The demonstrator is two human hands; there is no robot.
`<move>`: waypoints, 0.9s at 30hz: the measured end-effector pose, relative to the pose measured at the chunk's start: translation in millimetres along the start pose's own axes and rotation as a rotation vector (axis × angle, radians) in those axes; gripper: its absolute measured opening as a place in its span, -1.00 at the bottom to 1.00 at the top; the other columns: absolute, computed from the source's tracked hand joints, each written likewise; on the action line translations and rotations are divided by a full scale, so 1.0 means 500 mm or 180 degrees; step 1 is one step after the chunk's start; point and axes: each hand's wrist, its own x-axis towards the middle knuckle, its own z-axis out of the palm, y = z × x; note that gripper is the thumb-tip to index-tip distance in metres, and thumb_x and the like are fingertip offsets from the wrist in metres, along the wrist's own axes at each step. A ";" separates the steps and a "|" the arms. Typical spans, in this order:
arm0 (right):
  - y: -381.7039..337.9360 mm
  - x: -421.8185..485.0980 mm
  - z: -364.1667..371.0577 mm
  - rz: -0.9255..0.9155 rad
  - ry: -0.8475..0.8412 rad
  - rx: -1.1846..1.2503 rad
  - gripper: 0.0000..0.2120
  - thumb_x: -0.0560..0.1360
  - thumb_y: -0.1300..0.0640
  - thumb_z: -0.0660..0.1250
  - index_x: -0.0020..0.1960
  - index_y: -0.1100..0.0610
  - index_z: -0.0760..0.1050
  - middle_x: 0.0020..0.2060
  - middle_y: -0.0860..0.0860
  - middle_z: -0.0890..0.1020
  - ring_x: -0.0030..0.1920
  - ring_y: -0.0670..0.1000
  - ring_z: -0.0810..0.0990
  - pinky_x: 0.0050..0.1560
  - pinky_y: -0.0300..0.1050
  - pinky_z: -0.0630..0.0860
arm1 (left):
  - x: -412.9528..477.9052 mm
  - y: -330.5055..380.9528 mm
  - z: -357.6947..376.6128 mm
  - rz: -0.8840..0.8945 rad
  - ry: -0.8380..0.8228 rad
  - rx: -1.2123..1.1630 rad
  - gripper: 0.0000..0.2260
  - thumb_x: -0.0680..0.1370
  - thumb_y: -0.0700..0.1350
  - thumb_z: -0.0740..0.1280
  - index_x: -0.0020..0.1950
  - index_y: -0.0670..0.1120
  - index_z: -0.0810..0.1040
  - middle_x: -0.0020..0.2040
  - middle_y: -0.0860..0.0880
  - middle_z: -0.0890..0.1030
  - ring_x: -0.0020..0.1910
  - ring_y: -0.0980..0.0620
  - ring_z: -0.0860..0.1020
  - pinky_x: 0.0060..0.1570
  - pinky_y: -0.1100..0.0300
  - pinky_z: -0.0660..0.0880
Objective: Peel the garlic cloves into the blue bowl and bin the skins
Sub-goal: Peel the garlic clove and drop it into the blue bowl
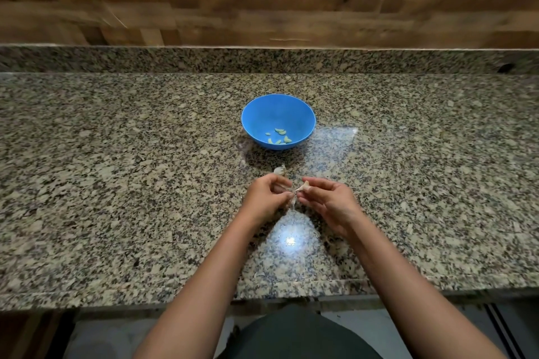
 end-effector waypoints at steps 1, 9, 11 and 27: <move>0.000 -0.001 0.000 -0.0086 0.0023 -0.0138 -0.88 0.45 0.45 0.30 -0.04 0.32 0.53 -0.27 0.19 0.63 -0.32 0.04 0.66 -0.20 -0.17 0.64 | 0.002 0.001 0.002 0.0016 -0.0010 0.0125 -0.88 0.47 -0.27 0.41 -0.01 -0.14 0.61 -0.19 -0.10 0.65 -0.25 0.01 0.61 -0.09 0.07 0.58; 0.002 -0.001 -0.003 -0.0455 0.0052 -0.1025 -0.87 0.43 0.37 0.38 -0.03 0.37 0.57 -0.24 0.18 0.65 -0.26 0.05 0.62 -0.18 -0.16 0.60 | 0.008 0.012 0.015 0.0148 -0.0092 0.0324 -0.88 0.53 -0.06 0.36 0.01 -0.06 0.61 -0.21 0.06 0.60 -0.24 0.11 0.53 -0.15 0.17 0.51; 0.004 -0.001 -0.003 -0.0490 0.0021 -0.1076 -0.91 0.42 0.37 0.39 -0.07 0.32 0.59 -0.23 0.17 0.66 -0.29 0.03 0.62 -0.19 -0.18 0.60 | 0.009 0.012 0.016 0.0100 -0.0085 0.0076 -0.95 0.48 -0.09 0.42 -0.09 -0.02 0.61 -0.18 0.03 0.63 -0.20 0.10 0.56 -0.12 0.16 0.53; -0.009 -0.002 -0.018 -0.0174 -0.0380 -0.0631 -0.88 0.43 0.45 0.30 -0.07 0.33 0.56 -0.28 0.18 0.64 -0.37 0.01 0.62 -0.27 -0.22 0.62 | -0.003 0.020 0.006 0.0041 -0.0447 -0.0432 -0.98 0.52 -0.22 0.35 -0.08 -0.14 0.57 -0.23 -0.04 0.61 -0.36 0.11 0.54 -0.31 0.27 0.52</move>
